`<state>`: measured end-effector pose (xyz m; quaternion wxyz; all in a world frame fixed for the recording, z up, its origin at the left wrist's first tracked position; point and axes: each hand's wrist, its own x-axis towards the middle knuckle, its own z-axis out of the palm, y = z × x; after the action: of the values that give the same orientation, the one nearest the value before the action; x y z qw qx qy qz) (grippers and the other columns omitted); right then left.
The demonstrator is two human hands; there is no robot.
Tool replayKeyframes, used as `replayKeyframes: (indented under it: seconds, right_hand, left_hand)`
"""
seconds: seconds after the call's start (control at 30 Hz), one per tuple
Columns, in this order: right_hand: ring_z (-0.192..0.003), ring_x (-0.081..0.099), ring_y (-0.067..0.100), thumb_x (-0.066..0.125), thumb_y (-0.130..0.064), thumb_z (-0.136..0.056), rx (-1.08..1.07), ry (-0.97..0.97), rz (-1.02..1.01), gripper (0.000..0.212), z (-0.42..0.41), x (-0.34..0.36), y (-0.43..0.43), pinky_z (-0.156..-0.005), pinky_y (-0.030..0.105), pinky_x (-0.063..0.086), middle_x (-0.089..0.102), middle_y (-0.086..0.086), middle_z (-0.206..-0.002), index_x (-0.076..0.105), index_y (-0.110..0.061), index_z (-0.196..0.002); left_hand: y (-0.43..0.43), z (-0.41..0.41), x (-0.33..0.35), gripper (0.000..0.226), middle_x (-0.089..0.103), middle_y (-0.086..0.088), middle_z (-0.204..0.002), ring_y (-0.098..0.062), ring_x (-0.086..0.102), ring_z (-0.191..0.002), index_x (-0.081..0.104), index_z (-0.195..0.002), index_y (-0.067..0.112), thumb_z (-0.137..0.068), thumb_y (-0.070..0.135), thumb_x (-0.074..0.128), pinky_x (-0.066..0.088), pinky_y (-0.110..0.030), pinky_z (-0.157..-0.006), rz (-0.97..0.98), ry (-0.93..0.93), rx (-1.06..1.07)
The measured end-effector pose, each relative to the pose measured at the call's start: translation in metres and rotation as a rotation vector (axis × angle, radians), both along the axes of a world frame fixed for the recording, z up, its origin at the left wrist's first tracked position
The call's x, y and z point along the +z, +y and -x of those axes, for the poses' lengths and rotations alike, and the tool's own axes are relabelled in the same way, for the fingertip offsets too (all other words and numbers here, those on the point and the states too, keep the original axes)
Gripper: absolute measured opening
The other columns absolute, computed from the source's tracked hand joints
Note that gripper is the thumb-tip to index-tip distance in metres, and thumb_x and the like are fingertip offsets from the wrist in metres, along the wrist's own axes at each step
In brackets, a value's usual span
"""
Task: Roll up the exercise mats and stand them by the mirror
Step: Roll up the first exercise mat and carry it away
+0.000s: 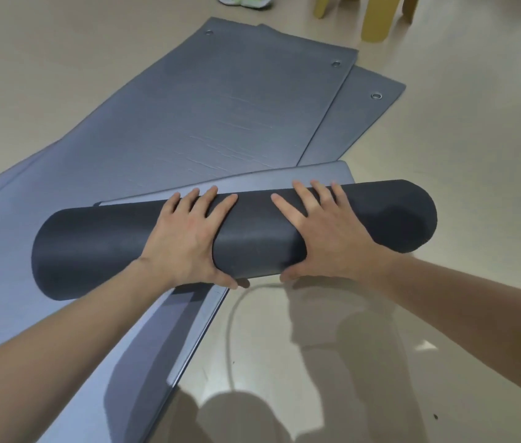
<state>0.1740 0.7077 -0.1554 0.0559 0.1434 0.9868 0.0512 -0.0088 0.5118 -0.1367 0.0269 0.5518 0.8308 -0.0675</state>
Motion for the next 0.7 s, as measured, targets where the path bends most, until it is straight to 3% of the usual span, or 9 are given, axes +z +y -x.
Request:
replayKeyframes:
  seconds: [0.13,0.23,0.33,0.43,0.57,0.7]
  right_hand:
    - [-0.143,0.037,0.041,0.051,-0.102,-0.049,0.023,-0.02,0.014,0.141,0.013,0.008,0.012,-0.121,0.057,0.026,0.037,0.018,-0.159,0.014,-0.027,-0.162]
    - [-0.124,0.051,0.032,0.054,-0.099,-0.054,0.059,0.001,0.044,0.128,0.022,0.015,0.022,-0.109,0.047,0.039,0.054,0.01,-0.139,0.026,-0.028,-0.158]
    - [-0.109,0.055,0.026,0.06,-0.095,-0.058,0.039,-0.039,0.095,0.117,0.028,0.025,0.024,-0.099,0.041,0.043,0.058,0.003,-0.119,0.03,-0.032,-0.153]
    - [-0.103,0.059,0.025,0.066,-0.091,-0.057,0.038,-0.061,0.15,0.112,0.019,0.039,0.015,-0.085,0.037,0.042,0.059,0.0,-0.107,0.034,-0.034,-0.149]
    - [-0.098,0.062,0.021,0.072,-0.089,-0.054,0.055,-0.153,0.362,0.104,-0.009,0.051,-0.004,-0.075,0.033,0.04,0.067,-0.011,-0.105,0.043,-0.041,-0.142]
    - [-0.092,0.061,0.005,0.081,-0.079,-0.056,0.014,-0.384,0.682,0.087,-0.033,0.053,-0.024,-0.079,0.03,0.046,0.062,-0.027,-0.097,0.051,-0.047,-0.131]
  left_hand:
    - [0.009,0.011,0.005,0.145,0.047,-0.004,-0.154,-0.031,0.049,-0.137,0.029,-0.158,0.03,-0.035,0.102,0.055,0.034,-0.049,-0.116,-0.027,-0.045,0.0]
    - [0.019,0.019,0.013,0.134,0.057,0.003,-0.141,-0.029,0.057,-0.123,0.032,-0.152,0.036,-0.036,0.096,0.063,0.044,-0.044,-0.103,-0.01,-0.089,0.006]
    - [0.025,0.019,0.022,0.125,0.066,0.002,-0.121,-0.029,0.063,-0.105,0.038,-0.145,0.037,-0.036,0.091,0.068,0.049,-0.042,-0.091,-0.009,-0.125,0.026]
    - [0.018,0.007,0.031,0.118,0.067,0.004,-0.114,-0.028,0.064,-0.101,0.041,-0.141,0.039,-0.038,0.088,0.073,0.051,-0.04,-0.084,0.026,-0.188,0.05]
    - [-0.003,-0.018,0.043,0.109,0.066,0.018,-0.109,-0.021,0.062,-0.099,0.045,-0.134,0.046,-0.037,0.085,0.079,0.046,-0.038,-0.079,0.192,-0.372,0.085]
    - [-0.028,-0.042,0.041,0.088,0.066,0.025,-0.101,-0.008,0.065,-0.095,0.054,-0.12,0.051,-0.043,0.073,0.09,0.051,-0.033,-0.081,0.393,-0.657,0.13]
